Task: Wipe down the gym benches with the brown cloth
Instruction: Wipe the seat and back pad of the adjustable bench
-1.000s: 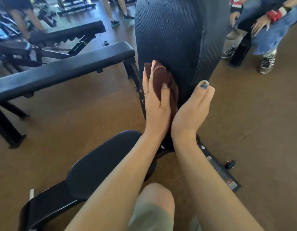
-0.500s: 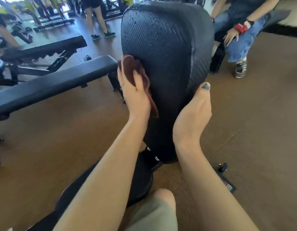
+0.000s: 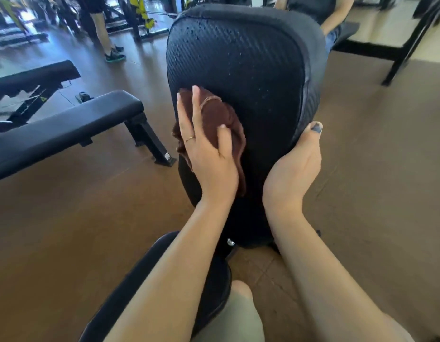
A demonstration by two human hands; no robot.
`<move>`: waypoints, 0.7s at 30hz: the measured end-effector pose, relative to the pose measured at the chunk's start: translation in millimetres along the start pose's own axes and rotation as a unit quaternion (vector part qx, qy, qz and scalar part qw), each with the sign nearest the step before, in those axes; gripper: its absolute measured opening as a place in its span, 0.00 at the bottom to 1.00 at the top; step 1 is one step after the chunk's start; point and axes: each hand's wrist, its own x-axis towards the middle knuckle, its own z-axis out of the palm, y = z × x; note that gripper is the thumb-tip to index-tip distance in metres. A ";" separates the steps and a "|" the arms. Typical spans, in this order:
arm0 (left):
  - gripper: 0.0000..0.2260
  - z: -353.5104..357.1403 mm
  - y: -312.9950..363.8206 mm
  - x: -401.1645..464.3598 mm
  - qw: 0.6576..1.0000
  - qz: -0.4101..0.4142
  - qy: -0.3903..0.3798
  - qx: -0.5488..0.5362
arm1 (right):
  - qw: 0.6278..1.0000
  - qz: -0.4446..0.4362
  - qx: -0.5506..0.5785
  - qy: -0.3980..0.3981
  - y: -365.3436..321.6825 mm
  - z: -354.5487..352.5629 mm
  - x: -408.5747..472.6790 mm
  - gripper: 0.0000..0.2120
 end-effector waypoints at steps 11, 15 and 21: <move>0.22 -2.3 18.8 -22.2 0.980 0.146 -0.115 0.069 | 0.997 -0.056 -0.039 0.042 4.1 -2.6 0.3 0.19; 0.25 -2.5 8.8 29.6 0.995 0.075 -0.044 0.045 | 0.998 -0.034 -0.029 0.037 3.2 -2.1 0.0 0.19; 0.25 -2.2 30.2 29.0 0.997 0.053 -0.023 0.040 | 0.999 -0.021 -0.009 0.038 3.8 0.8 -1.0 0.20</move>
